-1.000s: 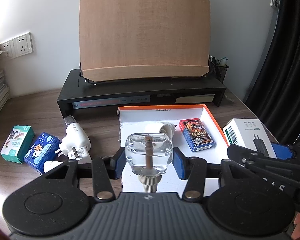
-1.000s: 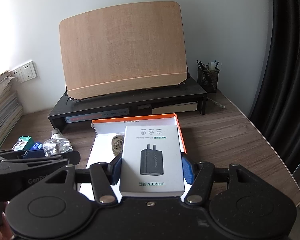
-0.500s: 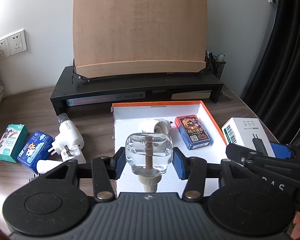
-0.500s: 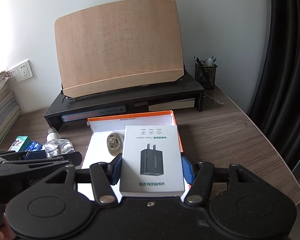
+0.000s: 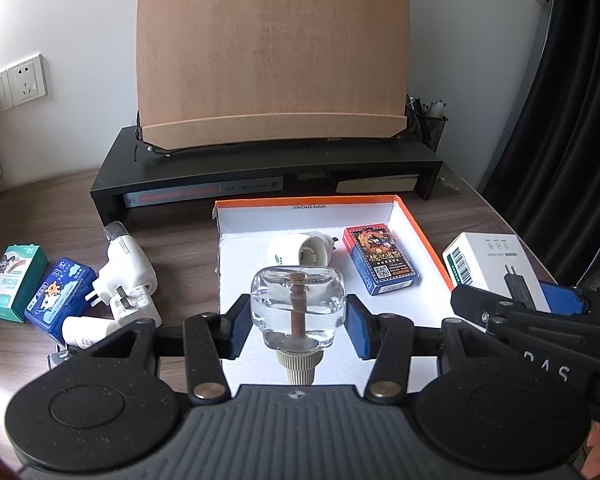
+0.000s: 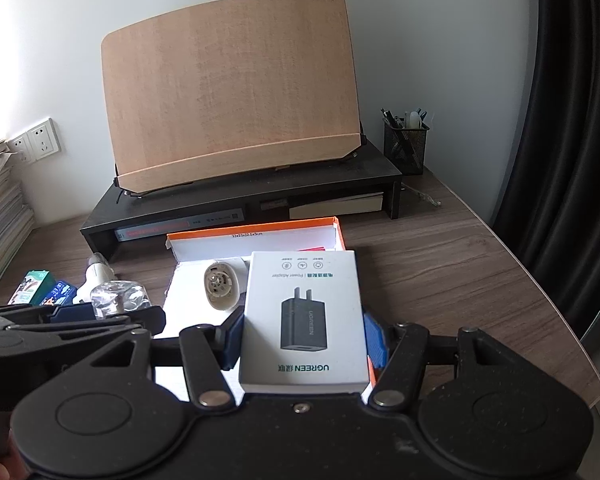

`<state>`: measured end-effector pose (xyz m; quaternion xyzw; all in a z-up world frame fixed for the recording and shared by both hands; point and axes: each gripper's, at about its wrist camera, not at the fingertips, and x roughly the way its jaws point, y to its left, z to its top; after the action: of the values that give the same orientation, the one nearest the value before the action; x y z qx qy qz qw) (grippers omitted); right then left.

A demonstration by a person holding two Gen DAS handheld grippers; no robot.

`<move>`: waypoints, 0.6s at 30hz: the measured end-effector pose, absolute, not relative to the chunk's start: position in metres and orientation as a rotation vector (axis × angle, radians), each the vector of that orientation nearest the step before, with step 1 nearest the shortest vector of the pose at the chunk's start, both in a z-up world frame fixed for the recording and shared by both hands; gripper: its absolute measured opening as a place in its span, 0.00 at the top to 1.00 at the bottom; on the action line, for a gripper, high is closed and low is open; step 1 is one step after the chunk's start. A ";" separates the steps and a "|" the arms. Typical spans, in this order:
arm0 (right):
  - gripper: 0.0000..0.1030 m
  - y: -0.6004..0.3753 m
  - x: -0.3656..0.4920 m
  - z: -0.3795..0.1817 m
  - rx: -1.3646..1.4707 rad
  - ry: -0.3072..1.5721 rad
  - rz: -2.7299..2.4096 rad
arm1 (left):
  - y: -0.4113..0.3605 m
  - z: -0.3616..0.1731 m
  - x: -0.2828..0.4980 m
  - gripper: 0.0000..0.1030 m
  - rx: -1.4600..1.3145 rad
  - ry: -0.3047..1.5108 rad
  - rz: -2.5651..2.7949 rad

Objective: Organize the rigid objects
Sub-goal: 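Hold the glass bottle and charger box above the white box with both tools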

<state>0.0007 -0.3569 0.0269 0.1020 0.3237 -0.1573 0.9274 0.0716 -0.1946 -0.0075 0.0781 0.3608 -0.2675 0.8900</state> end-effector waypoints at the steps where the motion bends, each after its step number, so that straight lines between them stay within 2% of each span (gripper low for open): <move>1: 0.31 -0.357 0.001 0.026 0.210 0.665 -0.323 | -0.195 -0.008 0.072 0.51 0.162 0.750 -0.556; 18: 0.31 -0.359 0.007 0.022 0.212 0.674 -0.319 | -0.194 -0.012 0.077 0.51 0.159 0.761 -0.546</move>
<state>0.0075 -0.3585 0.0221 0.1033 0.3286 -0.1553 0.9259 0.0769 -0.1944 -0.0124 0.0765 0.3666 -0.2629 0.8892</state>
